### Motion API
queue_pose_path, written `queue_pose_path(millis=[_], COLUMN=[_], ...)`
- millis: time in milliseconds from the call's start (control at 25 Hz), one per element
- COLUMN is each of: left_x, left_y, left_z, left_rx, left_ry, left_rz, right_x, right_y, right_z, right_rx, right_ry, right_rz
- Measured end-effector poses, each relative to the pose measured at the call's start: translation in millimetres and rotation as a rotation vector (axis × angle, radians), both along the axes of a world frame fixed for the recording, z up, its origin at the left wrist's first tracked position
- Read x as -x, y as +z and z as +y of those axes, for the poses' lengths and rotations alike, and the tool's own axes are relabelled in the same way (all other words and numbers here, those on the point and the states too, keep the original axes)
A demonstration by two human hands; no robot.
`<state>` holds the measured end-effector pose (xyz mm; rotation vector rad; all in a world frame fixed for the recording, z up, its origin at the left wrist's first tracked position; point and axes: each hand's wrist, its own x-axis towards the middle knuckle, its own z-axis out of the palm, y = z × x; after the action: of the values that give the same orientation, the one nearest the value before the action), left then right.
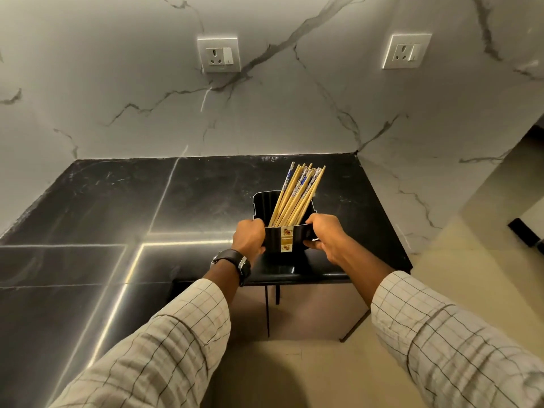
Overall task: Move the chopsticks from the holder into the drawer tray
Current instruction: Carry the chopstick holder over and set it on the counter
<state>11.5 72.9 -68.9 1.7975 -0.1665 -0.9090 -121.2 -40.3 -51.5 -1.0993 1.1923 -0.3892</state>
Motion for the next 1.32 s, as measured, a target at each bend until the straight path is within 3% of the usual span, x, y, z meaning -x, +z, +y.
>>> queue_pose_path(millis=[320,640,1000,1320], left_x=[10,69,162,243], left_y=[9,21,10,12], left_z=[111,260,437,591], left_rx=[-0.031,-0.024,0.127,0.14], left_ry=[0.135,0.441,0.882,1.217], left_rz=[-0.121,-0.183,-0.052,-0.063], right_x=[-4,4,16,54], right_y=[8,11,2,4], right_z=[96,212,381,542], right_rx=[0.033,0.021,0.083,0.092], right_ry=[0.176,0.411,0.794,1.062], right_rz=[-0.023,-0.089,-0.016,-0.017])
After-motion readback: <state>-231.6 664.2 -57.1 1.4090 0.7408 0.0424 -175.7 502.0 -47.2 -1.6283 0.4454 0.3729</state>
